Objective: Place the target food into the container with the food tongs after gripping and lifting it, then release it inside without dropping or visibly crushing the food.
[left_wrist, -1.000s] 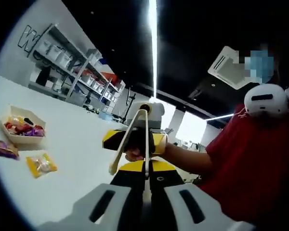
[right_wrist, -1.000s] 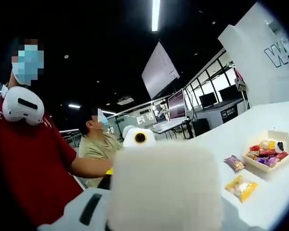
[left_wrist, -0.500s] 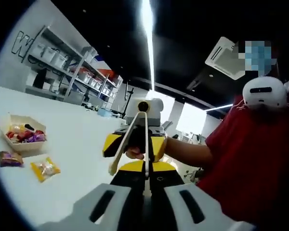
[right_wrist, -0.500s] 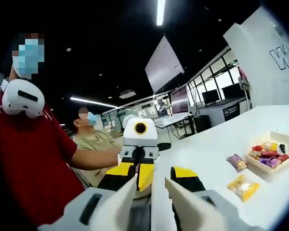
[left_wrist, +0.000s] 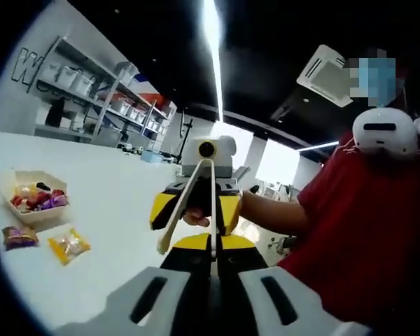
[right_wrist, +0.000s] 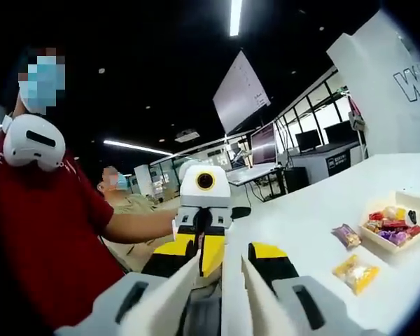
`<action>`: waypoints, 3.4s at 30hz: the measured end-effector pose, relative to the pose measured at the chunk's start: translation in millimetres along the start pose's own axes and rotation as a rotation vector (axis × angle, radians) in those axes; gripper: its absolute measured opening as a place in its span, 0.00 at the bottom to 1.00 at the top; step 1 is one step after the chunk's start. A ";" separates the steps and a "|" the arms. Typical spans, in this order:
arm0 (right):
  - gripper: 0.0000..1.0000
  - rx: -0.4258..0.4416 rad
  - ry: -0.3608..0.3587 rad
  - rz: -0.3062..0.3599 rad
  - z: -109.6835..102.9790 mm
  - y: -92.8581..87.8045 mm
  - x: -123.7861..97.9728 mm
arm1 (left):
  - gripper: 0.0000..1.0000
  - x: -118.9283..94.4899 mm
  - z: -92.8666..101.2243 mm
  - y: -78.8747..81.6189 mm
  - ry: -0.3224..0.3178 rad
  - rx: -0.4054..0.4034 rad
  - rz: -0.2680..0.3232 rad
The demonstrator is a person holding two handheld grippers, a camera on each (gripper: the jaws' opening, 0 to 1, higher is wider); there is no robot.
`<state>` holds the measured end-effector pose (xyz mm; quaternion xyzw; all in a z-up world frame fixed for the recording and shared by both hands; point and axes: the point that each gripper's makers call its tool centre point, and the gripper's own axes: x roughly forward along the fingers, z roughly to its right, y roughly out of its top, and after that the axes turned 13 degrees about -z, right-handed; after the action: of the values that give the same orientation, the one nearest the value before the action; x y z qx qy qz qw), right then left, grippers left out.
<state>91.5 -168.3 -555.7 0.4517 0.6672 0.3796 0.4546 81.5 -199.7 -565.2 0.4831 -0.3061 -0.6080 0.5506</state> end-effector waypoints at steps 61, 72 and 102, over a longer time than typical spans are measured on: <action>0.23 0.151 -0.529 -0.061 132.2 -34.4 -10.8 | 0.97 -80.4 -120.8 -75.9 0.890 -0.134 0.000; 0.24 0.115 -0.588 -0.114 151.1 -39.3 -8.5 | 0.99 -82.2 -126.6 -89.6 0.896 -0.188 -0.035; 0.25 0.053 -0.709 -0.235 196.7 -51.1 5.8 | 0.98 -75.1 -122.6 -86.1 0.886 -0.160 -0.044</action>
<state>264.1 -159.4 -662.8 0.4871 0.5251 0.1275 0.6861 157.2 -89.8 -666.6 0.6591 0.0176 -0.3759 0.6511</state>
